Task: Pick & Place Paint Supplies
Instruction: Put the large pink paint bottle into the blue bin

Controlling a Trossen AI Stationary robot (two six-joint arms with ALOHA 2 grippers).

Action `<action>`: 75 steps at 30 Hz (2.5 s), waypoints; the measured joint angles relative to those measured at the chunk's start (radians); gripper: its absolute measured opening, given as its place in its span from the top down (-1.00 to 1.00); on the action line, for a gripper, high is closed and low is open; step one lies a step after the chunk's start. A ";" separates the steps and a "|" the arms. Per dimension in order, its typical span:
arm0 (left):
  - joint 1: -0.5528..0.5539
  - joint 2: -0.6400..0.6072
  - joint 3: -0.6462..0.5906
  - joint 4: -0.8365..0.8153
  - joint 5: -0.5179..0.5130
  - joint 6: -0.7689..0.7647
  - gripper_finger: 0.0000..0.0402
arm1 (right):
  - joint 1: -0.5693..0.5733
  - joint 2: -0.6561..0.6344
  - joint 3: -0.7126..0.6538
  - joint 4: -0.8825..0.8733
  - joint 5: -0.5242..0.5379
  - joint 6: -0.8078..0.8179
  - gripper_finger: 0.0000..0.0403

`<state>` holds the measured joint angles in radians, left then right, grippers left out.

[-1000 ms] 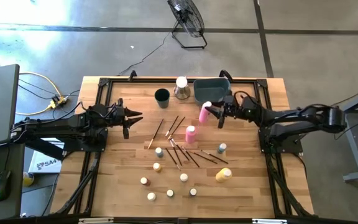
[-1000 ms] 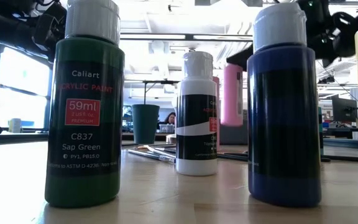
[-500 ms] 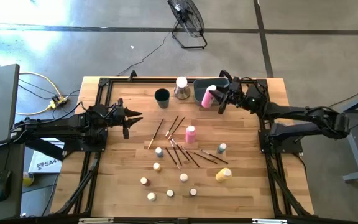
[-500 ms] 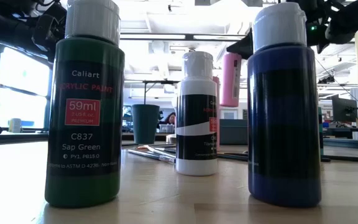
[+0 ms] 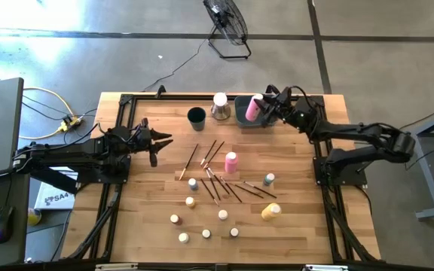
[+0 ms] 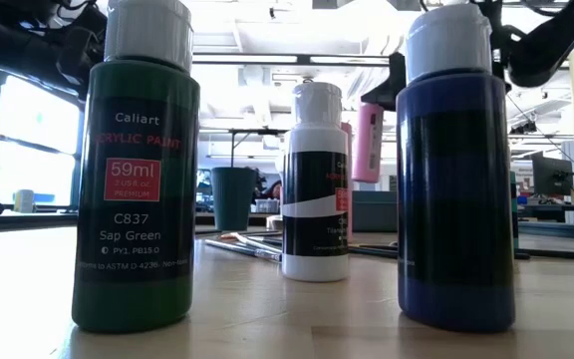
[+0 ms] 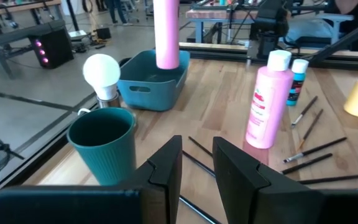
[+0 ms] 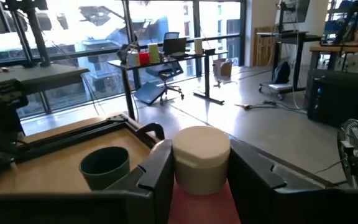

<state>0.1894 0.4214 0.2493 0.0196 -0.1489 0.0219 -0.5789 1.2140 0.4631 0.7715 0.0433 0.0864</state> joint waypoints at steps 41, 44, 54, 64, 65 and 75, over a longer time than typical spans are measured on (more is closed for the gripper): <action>0.000 0.000 0.000 -0.022 -0.005 0.000 0.57 | -0.011 0.364 0.119 0.099 0.151 -0.033 0.42; 0.000 0.000 0.000 -0.022 -0.005 -0.001 0.57 | -0.011 0.395 0.119 0.137 0.163 -0.031 0.39; 0.000 0.000 0.000 -0.022 -0.005 -0.001 0.57 | -0.020 0.442 0.119 0.200 0.167 -0.031 0.41; 0.000 0.000 0.000 -0.022 -0.005 0.000 0.57 | -0.019 0.441 0.120 0.202 0.165 -0.053 0.26; 0.000 0.000 0.000 -0.022 -0.005 0.000 0.57 | -0.019 0.441 0.120 0.203 0.164 -0.058 0.26; 0.000 0.000 0.000 -0.022 -0.005 0.000 0.57 | -0.017 0.441 0.120 0.192 0.154 -0.117 0.09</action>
<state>0.1894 0.4217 0.2493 -0.0025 -0.1543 0.0215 -0.5957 1.6554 0.5827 0.9631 0.1974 -0.0311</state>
